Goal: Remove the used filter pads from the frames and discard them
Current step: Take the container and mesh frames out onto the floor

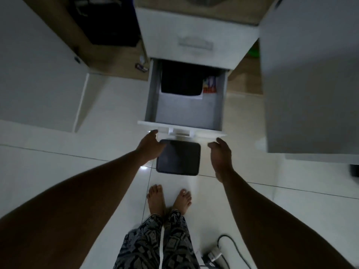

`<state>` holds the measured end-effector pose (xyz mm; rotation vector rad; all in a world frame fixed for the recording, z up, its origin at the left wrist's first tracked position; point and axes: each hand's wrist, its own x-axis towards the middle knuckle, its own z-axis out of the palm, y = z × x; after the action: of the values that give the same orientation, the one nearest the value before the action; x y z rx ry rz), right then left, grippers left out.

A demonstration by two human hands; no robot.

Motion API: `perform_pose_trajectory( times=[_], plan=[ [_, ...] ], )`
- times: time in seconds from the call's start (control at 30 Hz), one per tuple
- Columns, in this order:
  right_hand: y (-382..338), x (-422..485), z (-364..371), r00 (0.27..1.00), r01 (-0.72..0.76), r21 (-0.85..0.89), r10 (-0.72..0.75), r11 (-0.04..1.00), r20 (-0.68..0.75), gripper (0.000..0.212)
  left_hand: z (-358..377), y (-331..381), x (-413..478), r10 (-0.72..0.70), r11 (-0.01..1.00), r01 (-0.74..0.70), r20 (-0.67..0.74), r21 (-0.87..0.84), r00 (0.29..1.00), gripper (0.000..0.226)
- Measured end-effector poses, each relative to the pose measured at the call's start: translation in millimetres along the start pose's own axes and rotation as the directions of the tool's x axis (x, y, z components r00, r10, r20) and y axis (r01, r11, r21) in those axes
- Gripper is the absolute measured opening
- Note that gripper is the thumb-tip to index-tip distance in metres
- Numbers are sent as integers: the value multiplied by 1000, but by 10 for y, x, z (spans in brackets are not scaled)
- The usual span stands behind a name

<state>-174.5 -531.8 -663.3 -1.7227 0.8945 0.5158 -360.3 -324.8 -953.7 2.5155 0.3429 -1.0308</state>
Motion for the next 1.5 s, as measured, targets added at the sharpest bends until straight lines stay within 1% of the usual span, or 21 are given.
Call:
perform_pose_trajectory(
  times=[0.03, 0.07, 0.1, 0.13, 0.2, 0.3, 0.43, 0.5, 0.57, 0.6, 0.67, 0.73, 0.8, 0.83, 0.93, 1.0, 1.07, 1.23, 1.3, 1.4, 1.5],
  plan=[
    [-325, -263, -128, 1000, 25, 25, -26, 999, 3, 48, -1007, 387, -247, 49, 995, -53, -46, -84, 998, 122],
    [-598, -488, -231, 998, 56, 49, -57, 997, 18, 48, -2128, 870, -532, 30, 982, -38, -47, -187, 998, 101],
    [-866, -704, -320, 996, 80, 66, -82, 995, 32, 49, -3145, 1434, -761, 5, 930, -4, 0, -367, 1000, 75],
    [-1097, -894, -404, 992, 117, 73, -120, 990, 37, 48, -3737, 1730, -1061, -28, 914, -11, -89, -406, 996, 65],
    [-1505, -1272, -578, 983, 182, 84, -184, 980, 17, 44, -4541, 2040, -1597, -6, 879, -71, -160, -471, 987, 65],
    [-2020, -1774, -775, 939, 341, 116, -344, 933, 9, 29, -5051, 2299, -2135, 74, 861, -204, -282, -466, 957, 56],
    [-2762, -2337, -949, 881, 471, 150, -471, 869, -37, 50, -6074, 2749, -2849, 180, 848, -352, -409, -396, 895, 61],
    [-3266, -2735, -1068, 805, 590, 138, -593, 795, -30, 48, -6628, 2932, -3274, 246, 830, -442, -487, -341, 838, 62],
    [-3815, -3084, -1179, 708, 700, 161, -706, 696, -27, 47, -7185, 3125, -3599, 298, 816, -524, -599, -244, 743, 67],
    [-4025, -3220, -1211, 678, 728, 165, -735, 666, -23, 50, -7378, 3201, -3713, 325, 806, -551, -616, -216, 717, 65],
    [-4521, -3605, -1346, 583, 804, 180, -811, 567, -45, 53, -7836, 3377, -4207, 349, 787, -596, -682, -158, 642, 61],
    [-4951, -3936, -1473, 496, 860, 177, -866, 479, -61, 53, -8213, 3522, -4523, 365, 768, -632, -744, -99, 560, 66],
    [-5387, -4347, -1629, 375, 917, 181, -923, 354, -92, 50, -8598, 3640, -4925, 376, 741, -671, -809, -29, 452, 72],
    [-5587, -4532, -1702, 312, 941, 174, -944, 291, -109, 49, -8778, 3693, -5098, 379, 733, -680, -828, -4, 414, 72],
    [-6149, -5053, -1896, 160, 980, 137, -979, 142, -130, 48, -9327, 3839, -5622, 386, 722, -687, -873, 84, 298, 71],
    [-6485, -5308, -1984, 79, 991, 122, -986, 61, -147, 47, -9655, 3884, -5905, 382, 708, -694, -896, 126, 227, 69],
    [-6796, -5550, -2054, 7, 995, 95, -981, -11, -194, 44, -9970, 3899, -6156, 375, 700, -698, -909, 151, 180, 69],
    [-7480, -6046, -2146, -125, 992, -4, -965, -127, -229, 47, -10736, 3955, -6611, 369, 707, -666, -928, 239, 58, 68],
    [-7813, -6176, -2156, -196, 980, -70, -948, -184, -251, 48, -11074, 4010, -6727, 377, 709, -643, -926, 290, -2, 67],
    [-8328, -6292, -2114, -260, 963, -142, -930, -229, -260, 48, -11596, 4085, -6773, 399, 698, -622, -914, 354, -73, 65],
    [-8799, -6276, -1982, -301, 940, -231, -928, -250, -220, 49, -12094, 4117, -6701, 402, 682, -633, -911, 367, -95, 62]
  ],
)
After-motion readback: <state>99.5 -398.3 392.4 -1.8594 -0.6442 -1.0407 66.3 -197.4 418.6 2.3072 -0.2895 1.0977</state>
